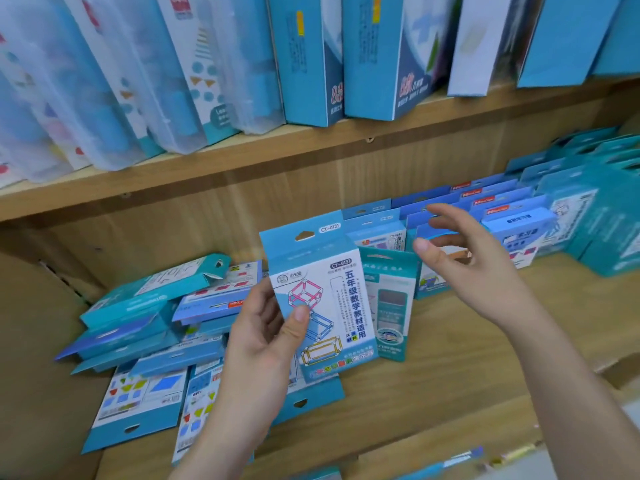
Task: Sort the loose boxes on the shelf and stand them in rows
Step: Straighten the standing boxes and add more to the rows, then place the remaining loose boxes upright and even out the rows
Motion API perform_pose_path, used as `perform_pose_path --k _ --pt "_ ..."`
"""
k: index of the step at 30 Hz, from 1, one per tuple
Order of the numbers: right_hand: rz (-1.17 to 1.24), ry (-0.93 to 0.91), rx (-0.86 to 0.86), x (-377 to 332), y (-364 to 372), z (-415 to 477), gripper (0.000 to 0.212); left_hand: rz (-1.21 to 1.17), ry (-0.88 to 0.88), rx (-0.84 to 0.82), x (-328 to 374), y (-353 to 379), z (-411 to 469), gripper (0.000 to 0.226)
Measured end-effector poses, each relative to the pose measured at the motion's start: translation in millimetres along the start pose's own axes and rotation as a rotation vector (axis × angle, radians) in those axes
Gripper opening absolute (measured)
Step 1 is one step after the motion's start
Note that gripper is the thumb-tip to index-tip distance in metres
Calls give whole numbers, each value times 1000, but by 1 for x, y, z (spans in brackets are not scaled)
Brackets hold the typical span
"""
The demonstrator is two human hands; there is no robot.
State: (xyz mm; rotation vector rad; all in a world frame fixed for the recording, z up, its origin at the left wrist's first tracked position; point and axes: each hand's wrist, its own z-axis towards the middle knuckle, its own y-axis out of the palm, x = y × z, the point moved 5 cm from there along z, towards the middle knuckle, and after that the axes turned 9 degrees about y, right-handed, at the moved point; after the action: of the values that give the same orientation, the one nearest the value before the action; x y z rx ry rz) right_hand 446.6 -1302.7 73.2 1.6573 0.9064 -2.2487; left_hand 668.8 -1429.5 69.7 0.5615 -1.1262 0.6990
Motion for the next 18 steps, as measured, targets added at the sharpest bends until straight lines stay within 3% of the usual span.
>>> perform_pose_path --k 6,9,11,13,15,18 --pt "-4 18 -245 16 21 -20 86 33 58 -41 -4 14 -1 34" --pt "76 87 -300 38 40 -22 69 25 76 -13 -7 13 0 35" --pt "220 76 -241 45 45 -25 40 -6 78 -2 -8 13 1 35" --pt "370 95 -119 49 27 -25 28 -53 76 10 -7 16 4 38" --pt "499 136 -10 54 -7 -25 27 -83 75 1 -6 23 7 46" --pt "546 163 64 64 -63 -30 53 -70 63 -15 -11 43 7 52"
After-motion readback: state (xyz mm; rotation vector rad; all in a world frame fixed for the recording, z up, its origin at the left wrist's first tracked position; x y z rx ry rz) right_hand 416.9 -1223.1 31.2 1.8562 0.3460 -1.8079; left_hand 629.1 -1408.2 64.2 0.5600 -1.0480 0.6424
